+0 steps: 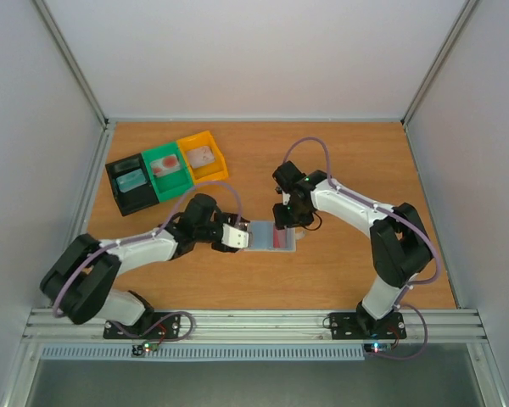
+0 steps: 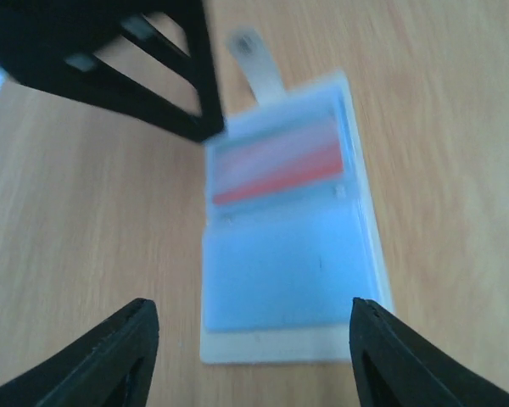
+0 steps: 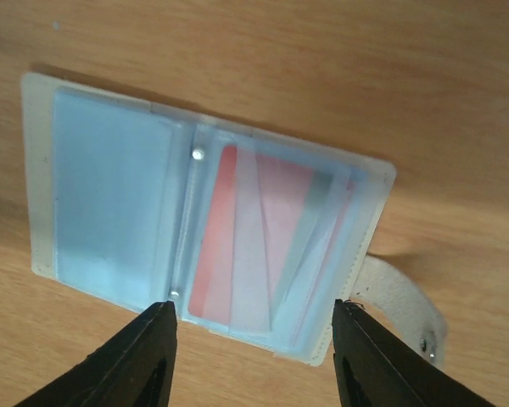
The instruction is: Take the credit cards out of the card holder
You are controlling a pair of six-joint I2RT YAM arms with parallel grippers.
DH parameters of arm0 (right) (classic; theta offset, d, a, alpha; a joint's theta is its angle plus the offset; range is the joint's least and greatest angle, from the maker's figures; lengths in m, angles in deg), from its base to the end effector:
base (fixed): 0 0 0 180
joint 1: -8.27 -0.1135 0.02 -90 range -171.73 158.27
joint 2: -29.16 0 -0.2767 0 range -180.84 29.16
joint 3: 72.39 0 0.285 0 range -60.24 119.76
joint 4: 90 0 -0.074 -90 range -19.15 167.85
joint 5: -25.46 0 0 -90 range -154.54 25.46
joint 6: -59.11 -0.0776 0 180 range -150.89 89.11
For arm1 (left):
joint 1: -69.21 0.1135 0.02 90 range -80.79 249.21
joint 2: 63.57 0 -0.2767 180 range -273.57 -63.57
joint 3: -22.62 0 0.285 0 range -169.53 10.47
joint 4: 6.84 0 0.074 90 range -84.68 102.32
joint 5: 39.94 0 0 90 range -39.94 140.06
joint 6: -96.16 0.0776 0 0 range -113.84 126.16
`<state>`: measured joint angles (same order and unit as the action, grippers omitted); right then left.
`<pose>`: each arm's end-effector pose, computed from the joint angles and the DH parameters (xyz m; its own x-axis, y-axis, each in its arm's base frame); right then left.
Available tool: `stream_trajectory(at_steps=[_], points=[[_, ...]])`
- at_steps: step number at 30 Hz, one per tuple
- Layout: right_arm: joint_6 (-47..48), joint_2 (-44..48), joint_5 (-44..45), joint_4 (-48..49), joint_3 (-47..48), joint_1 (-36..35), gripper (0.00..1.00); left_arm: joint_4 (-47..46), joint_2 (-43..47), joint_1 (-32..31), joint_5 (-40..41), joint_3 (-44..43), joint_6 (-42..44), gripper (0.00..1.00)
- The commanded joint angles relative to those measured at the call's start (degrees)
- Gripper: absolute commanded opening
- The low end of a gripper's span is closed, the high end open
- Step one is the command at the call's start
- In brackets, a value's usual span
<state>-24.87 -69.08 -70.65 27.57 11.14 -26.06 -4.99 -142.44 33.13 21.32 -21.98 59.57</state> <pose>0.3000 0.2149 0.1676 -0.7398 -0.6315 -0.2322 -0.6616 0.7456 0.0799 0.2341 -0.2168 0.1408 0.3827 0.5922 -0.7091 0.8774 0.0073 0.4796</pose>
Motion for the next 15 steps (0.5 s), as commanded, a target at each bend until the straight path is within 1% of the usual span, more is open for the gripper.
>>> stream_trajectory(at_steps=[1,3,4,6,8,11,15], points=[[-8.29,-1.61,-2.82,2.91,-2.41,0.76,0.49,8.51,-7.6,0.39,4.8,-2.28,32.16,0.59],[-9.09,-3.38,-2.15,2.98,-2.47,0.91,0.47,8.03,-9.67,0.36,3.81,-4.5,30.87,0.52],[-9.29,-4.02,-1.61,2.57,-2.51,0.99,0.47,6.82,-10.55,0.38,3.48,-5.03,29.69,0.5],[-9.59,-4.79,-1.17,2.6,-3.0,1.21,0.46,5.57,-12.41,0.39,4.31,-5.13,28.48,0.5],[-9.57,-5.26,-1.14,2.81,-3.37,1.25,0.46,7.43,-13.62,0.4,4.93,-4.96,31.14,0.5],[-8.67,-7.13,-3.14,3.26,-3.22,1.19,0.45,9.1,-14.91,0.39,3.86,-4.53,34.34,0.5],[-7.9,-8.69,-5.25,2.97,-2.84,1.2,0.45,8.01,-16.8,0.23,2.16,-4.88,33.82,0.51]])
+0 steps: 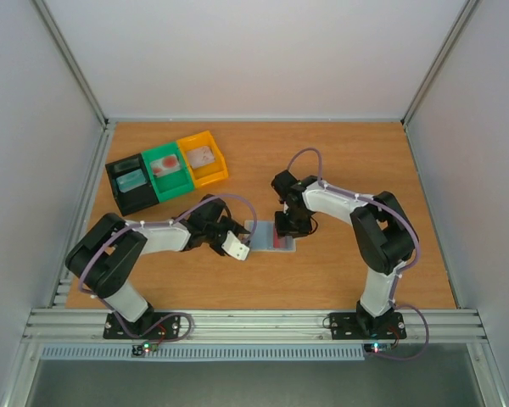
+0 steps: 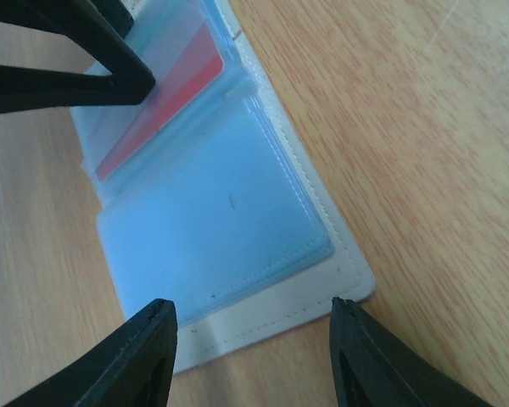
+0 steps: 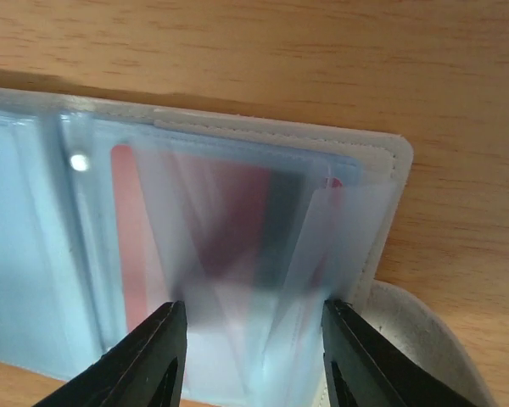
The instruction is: Take the credit cards out of the card holder
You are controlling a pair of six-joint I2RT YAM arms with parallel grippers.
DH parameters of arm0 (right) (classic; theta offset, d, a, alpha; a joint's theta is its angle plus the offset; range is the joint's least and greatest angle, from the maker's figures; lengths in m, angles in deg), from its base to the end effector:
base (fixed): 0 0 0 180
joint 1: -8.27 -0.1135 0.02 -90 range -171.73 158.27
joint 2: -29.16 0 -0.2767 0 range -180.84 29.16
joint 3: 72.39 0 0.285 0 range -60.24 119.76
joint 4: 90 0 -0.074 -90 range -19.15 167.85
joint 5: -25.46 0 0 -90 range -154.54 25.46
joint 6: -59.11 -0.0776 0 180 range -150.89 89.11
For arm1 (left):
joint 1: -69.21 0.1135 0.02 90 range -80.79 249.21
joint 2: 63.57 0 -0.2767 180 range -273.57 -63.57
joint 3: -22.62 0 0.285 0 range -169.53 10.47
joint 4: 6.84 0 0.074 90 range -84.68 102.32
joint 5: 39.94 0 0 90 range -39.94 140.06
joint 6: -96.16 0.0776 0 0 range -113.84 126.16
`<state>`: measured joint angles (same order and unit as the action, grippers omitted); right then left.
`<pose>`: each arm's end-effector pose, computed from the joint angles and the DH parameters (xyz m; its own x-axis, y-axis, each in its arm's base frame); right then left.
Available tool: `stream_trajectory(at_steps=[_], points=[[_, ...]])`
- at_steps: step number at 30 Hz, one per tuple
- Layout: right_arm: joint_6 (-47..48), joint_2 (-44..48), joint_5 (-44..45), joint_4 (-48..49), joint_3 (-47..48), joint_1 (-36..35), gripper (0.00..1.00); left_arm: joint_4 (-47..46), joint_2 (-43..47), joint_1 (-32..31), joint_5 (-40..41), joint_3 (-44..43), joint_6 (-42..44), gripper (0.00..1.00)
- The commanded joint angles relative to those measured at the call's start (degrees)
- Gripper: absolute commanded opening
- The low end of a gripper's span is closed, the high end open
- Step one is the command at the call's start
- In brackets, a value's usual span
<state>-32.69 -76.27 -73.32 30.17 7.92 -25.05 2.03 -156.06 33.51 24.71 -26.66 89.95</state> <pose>0.2984 0.2104 0.1091 -0.8494 -0.5212 -0.0832 -0.5277 0.8352 0.1547 0.2472 -0.2186 0.0811 0.6674 0.6267 -0.4022 0.7170 -0.3949 0.5744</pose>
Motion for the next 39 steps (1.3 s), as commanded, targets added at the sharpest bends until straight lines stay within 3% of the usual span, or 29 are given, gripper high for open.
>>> stream_trajectory(at_steps=[1,11,24,28,35,39], points=[[0.07,-1.16,-3.67,0.82,0.14,0.23,0.45,0.55,-3.51,-0.15,-1.63,-0.07,3.41,0.51],[-0.17,3.28,-21.8,11.66,-1.99,0.19,0.42,-0.81,-4.9,-0.33,-3.71,0.08,3.55,0.51],[-0.76,0.05,-20.23,13.51,0.01,0.45,0.43,-1.52,-2.15,-0.29,-5.61,2.81,3.16,0.54],[0.37,0.73,-15.17,9.56,2.98,0.44,0.41,-1.11,-1.9,-0.33,-5.67,3.73,4.62,0.54],[-0.13,7.75,1.09,-1.86,1.91,2.43,0.47,-1.65,-1.98,-0.29,-6.27,3.92,5.86,0.54],[-1.25,5.27,8.12,-5.49,2.37,3.17,0.4,-1.7,-1.39,-0.24,-5.78,4.45,6.16,0.53]])
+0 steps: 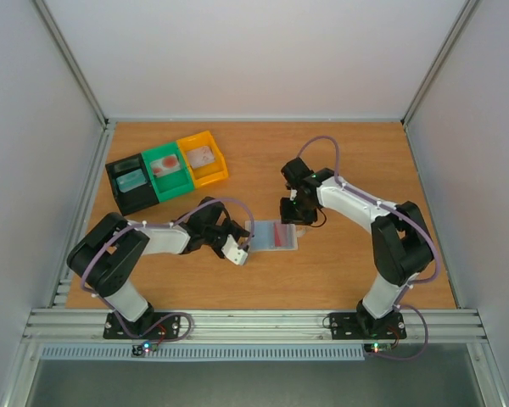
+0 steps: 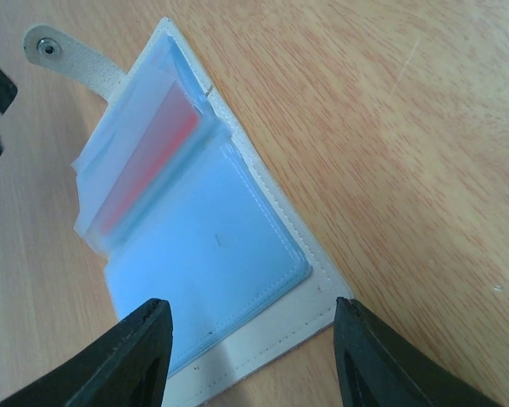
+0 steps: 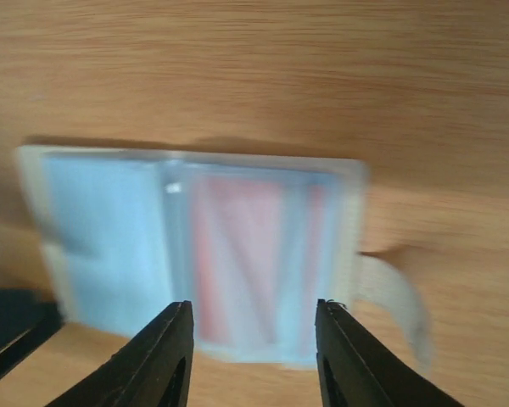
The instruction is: Take the credit cards out of the card holder
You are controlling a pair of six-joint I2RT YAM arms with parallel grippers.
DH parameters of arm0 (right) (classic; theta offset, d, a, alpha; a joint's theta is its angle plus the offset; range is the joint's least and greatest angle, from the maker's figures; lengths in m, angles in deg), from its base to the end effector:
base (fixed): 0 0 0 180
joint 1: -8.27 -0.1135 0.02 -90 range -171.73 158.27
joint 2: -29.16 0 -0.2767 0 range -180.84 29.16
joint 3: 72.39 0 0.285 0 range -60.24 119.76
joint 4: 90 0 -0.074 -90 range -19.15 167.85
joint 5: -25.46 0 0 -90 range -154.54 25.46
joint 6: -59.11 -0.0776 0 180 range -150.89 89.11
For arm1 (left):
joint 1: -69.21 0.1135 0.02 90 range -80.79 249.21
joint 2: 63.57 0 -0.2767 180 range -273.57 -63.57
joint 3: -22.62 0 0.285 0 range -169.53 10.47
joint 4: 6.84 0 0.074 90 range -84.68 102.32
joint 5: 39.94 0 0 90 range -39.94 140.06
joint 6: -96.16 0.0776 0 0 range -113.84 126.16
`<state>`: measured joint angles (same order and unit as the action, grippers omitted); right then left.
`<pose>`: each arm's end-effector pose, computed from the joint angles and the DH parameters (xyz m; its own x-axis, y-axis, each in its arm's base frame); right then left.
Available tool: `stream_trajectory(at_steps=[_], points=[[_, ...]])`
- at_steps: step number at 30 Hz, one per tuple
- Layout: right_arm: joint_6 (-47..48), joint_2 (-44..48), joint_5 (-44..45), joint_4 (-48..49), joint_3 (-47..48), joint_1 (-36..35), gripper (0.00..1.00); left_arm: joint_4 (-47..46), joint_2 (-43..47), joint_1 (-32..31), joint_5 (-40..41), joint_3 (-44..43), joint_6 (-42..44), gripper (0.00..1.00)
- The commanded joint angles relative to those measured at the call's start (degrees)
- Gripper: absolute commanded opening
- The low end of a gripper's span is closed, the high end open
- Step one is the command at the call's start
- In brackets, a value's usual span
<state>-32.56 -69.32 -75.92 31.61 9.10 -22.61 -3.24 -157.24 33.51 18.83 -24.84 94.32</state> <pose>0.3108 0.2037 0.1587 -0.8460 -0.4726 -0.2467 -0.5215 0.8299 0.1982 0.2409 -0.2226 0.0767 0.7504 0.5132 -0.4166 0.6448 -0.4295 0.6323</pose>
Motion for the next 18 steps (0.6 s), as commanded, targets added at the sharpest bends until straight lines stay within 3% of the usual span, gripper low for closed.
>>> stream_trajectory(at_steps=[1,6,11,18], points=[[-1.5,-3.0,13.32,-7.98,2.01,0.68,0.36,3.62,-0.17,-0.19,0.04,2.77,1.83,0.54],[-0.47,-7.55,14.92,-8.96,4.78,-0.69,0.19,3.81,-0.26,-0.24,0.15,2.89,2.09,0.54],[0.09,-10.66,15.85,-9.99,6.51,-3.13,0.11,3.66,-0.5,-0.22,-0.13,2.71,2.1,0.53],[0.79,-14.8,11.16,-9.88,9.01,-6.49,0.08,3.59,-1.29,-0.24,-1.09,2.51,3.22,0.54]])
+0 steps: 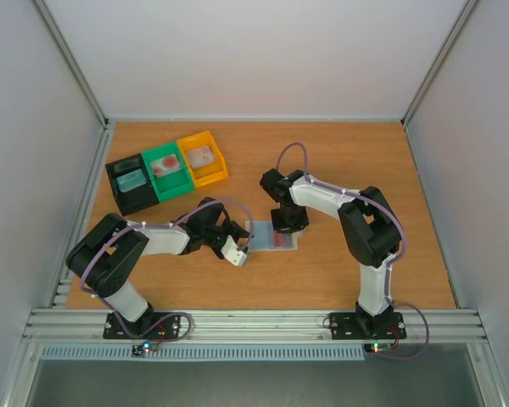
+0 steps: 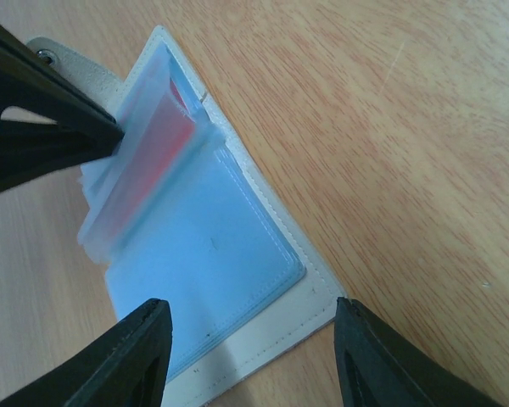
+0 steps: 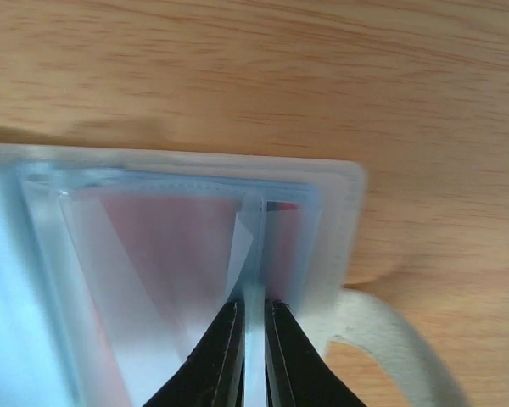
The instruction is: Take the credit cards out of the card holder
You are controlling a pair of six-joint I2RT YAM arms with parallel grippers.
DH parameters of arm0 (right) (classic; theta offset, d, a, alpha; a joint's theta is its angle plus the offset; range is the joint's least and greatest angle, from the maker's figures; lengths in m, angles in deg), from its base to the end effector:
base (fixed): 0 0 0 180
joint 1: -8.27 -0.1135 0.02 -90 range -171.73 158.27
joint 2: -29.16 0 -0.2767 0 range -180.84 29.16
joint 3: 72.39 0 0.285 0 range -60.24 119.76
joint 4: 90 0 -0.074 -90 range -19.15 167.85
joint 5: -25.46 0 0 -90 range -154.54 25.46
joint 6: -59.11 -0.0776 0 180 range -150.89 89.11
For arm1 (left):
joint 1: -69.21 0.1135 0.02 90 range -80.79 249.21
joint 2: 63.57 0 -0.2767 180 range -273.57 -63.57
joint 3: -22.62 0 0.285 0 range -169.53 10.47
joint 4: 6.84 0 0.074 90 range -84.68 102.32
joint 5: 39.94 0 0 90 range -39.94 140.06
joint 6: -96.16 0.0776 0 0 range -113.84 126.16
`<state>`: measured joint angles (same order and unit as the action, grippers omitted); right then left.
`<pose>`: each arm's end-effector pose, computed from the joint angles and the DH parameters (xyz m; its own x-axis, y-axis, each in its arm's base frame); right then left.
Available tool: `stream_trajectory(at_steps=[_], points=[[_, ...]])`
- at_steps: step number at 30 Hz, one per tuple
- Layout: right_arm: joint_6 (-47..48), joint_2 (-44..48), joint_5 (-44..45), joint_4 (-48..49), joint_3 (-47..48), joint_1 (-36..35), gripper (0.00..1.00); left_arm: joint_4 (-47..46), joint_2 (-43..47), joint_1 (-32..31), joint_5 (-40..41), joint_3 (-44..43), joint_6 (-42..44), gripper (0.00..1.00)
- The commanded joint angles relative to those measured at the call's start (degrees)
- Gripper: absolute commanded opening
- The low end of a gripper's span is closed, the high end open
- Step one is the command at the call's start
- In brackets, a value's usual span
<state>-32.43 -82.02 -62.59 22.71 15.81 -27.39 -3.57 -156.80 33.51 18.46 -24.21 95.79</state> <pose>0.3116 0.2203 0.1087 -0.8278 -0.5609 0.0038 -0.5607 0.8273 -0.0341 0.2384 -0.2214 0.0766 0.7684 0.4966 -0.4036 0.6241 -0.4417 0.6446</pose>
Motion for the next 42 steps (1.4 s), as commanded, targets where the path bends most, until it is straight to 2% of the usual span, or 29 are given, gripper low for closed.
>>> stream_trajectory(at_steps=[1,8,16,23,26,29,34,36,38,41,42], points=[[0.62,-2.27,-3.82,-0.45,2.3,-1.84,0.08,3.78,-1.82,-0.2,-0.8,1.85,1.73,0.54],[0.62,-0.73,-15.05,7.12,0.52,-1.87,0.08,3.49,-2.26,-0.22,-1.1,1.35,1.78,0.54],[0.62,-2.37,-22.27,12.87,0.75,-1.87,0.09,2.6,-1.83,-0.24,-1.45,2.09,1.45,0.57],[0.58,-2.95,-25.2,14.89,1.7,-1.84,0.1,0.61,-1.17,-0.15,-2.49,2.87,1.17,0.59],[0.58,-4.04,-24.85,14.62,2.21,-1.8,0.1,1.45,-0.28,-0.08,-3.74,2.93,2.68,0.64],[0.62,-4.95,-25.75,14.62,2.92,-1.65,0.09,7.96,1.29,-0.16,-5.07,0.9,5.64,0.69],[0.12,-5.01,-27.84,15.27,3.8,-1.52,0.1,33.31,3.43,-0.3,-5.03,-7.85,5.71,0.76],[-0.31,-5.31,-29.14,15.95,3.97,-1.37,0.09,38.22,3.72,-0.31,-4.94,-11.11,2.74,0.77],[-0.83,-5.89,-29.66,16.24,4.17,-1.28,0.09,38.26,3.82,-0.3,-4.86,-13.57,-3.17,0.75],[-1.95,-6.49,-30.16,16.94,3.83,-0.76,0.09,33.84,3.41,-0.35,-2.94,-16.8,-25.17,0.62],[-2.5,-6.51,-30.48,17.6,3.39,-0.47,0.09,33.1,3.4,-0.57,-2.59,-17.13,-31.2,0.6]])
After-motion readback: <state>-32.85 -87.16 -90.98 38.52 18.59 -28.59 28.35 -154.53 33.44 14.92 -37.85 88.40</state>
